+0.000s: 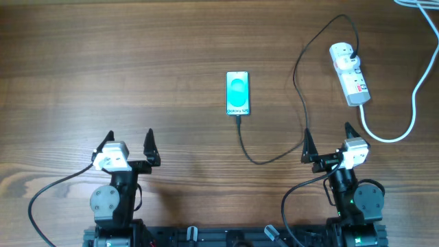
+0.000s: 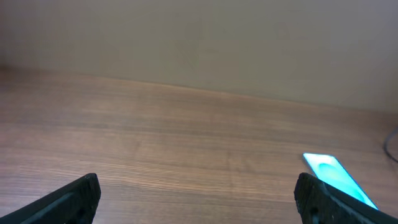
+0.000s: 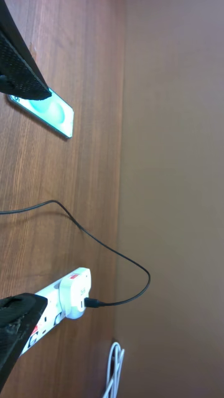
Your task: Plug charger to phone and switch on socket
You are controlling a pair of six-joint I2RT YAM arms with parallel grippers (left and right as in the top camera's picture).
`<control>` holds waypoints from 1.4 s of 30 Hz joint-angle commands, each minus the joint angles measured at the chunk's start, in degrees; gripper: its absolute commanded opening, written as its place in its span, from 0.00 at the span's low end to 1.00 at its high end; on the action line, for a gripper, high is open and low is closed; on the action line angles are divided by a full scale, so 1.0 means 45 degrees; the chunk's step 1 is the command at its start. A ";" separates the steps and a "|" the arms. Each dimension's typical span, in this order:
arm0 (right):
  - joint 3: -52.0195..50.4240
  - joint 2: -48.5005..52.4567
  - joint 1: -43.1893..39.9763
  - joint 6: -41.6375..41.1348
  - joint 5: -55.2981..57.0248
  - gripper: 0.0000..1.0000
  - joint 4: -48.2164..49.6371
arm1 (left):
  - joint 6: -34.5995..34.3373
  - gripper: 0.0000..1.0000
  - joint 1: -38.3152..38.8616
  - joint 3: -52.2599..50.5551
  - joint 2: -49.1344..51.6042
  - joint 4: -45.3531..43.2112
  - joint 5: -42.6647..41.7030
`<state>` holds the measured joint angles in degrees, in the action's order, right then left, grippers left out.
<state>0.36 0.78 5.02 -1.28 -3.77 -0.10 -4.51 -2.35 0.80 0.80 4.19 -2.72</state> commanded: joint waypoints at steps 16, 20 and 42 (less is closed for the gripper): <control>-0.0010 -0.0126 0.0058 -0.0083 0.0131 1.00 0.0015 | 0.1078 1.00 0.0058 -0.0107 -0.0141 -0.0175 0.2977; -0.0010 -0.0126 0.0058 -0.0083 0.0131 1.00 0.0015 | 0.0903 1.00 0.0058 -0.0107 -0.0141 -0.0199 0.3400; -0.0010 -0.0126 0.0058 -0.0078 0.0131 1.00 0.0015 | 0.1579 1.00 0.0058 -0.0102 -0.0141 -0.0039 0.1894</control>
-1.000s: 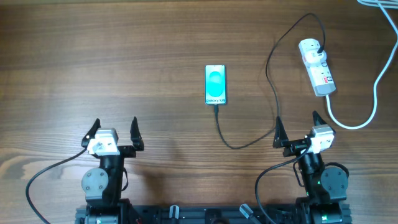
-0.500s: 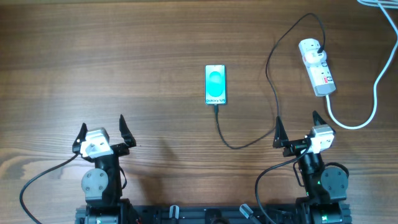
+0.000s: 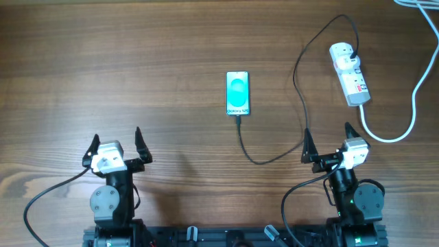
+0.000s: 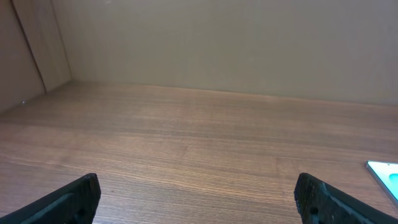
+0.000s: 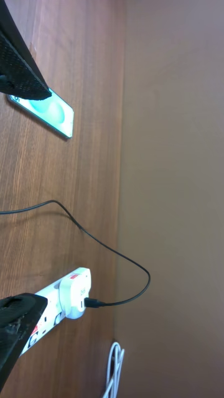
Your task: Plug charger to phone and switch on socket
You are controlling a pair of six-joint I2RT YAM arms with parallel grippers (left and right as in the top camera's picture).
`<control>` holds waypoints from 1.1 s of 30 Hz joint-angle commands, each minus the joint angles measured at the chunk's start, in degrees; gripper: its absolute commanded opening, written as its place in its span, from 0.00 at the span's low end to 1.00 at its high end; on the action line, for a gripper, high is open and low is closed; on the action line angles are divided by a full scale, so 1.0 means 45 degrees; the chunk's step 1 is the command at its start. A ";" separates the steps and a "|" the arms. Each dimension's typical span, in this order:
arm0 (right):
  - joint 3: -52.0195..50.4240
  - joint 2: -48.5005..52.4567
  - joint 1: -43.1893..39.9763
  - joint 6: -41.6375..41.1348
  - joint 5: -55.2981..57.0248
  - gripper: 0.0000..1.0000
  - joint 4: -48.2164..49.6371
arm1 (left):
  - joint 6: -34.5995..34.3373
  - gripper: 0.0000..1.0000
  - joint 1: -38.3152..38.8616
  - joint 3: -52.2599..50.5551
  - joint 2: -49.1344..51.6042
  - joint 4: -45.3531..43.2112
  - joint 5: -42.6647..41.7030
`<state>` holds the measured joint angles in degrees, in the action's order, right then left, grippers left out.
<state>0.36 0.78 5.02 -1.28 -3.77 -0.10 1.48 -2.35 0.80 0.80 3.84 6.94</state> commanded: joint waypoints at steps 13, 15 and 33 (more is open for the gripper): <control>-0.0010 -0.0126 0.0058 -0.0083 0.0131 1.00 0.0015 | 0.0272 1.00 0.0058 -0.0102 -0.0141 0.0039 -0.0248; -0.0010 -0.0126 0.0058 -0.0083 0.0131 1.00 0.0015 | 0.0296 1.00 0.0058 -0.0102 -0.0141 0.0039 -0.0253; -0.0010 -0.0126 0.0058 -0.0083 0.0131 1.00 0.0015 | 0.0539 1.00 0.0058 -0.0102 -0.0141 0.0039 -0.0321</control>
